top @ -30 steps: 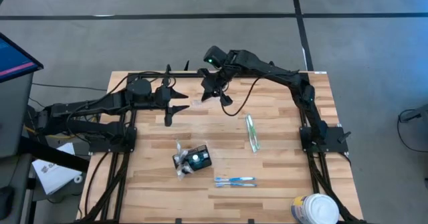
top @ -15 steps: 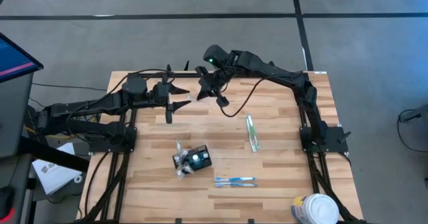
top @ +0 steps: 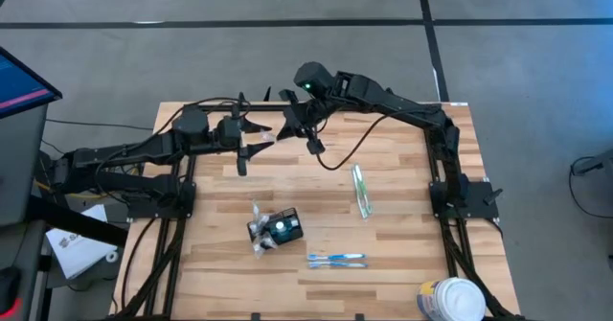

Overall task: Pick & Place toothbrushing station
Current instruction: Put the white orange toothbrush into the black toothbrush rack

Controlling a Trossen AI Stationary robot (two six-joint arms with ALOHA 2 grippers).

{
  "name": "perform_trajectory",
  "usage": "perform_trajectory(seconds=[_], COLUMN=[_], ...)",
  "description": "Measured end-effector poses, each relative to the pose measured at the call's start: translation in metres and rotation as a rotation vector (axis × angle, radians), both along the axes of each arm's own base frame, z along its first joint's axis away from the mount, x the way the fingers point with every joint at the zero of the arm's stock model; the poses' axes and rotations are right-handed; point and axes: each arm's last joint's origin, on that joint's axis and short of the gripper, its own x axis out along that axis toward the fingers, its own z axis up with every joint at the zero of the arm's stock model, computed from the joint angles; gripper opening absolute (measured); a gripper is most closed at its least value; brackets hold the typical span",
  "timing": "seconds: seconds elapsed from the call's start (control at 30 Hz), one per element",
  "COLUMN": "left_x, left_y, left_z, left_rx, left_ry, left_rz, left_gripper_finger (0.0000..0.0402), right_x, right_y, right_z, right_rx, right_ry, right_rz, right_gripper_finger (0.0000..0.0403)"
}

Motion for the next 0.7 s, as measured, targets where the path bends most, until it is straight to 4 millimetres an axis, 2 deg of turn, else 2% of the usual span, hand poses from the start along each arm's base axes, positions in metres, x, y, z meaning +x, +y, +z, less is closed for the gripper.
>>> perform_trajectory(seconds=[0.7], left_x=[0.0], left_y=[0.0], left_z=[0.004], left_rx=[0.012], left_ry=[-0.044], left_rz=[0.0], left_gripper_finger=[0.0177], right_x=[0.011], right_y=[0.012], right_z=[0.008], right_rx=[0.026], right_ry=[-0.083], right_rz=[-0.07], right_gripper_finger=[0.0])
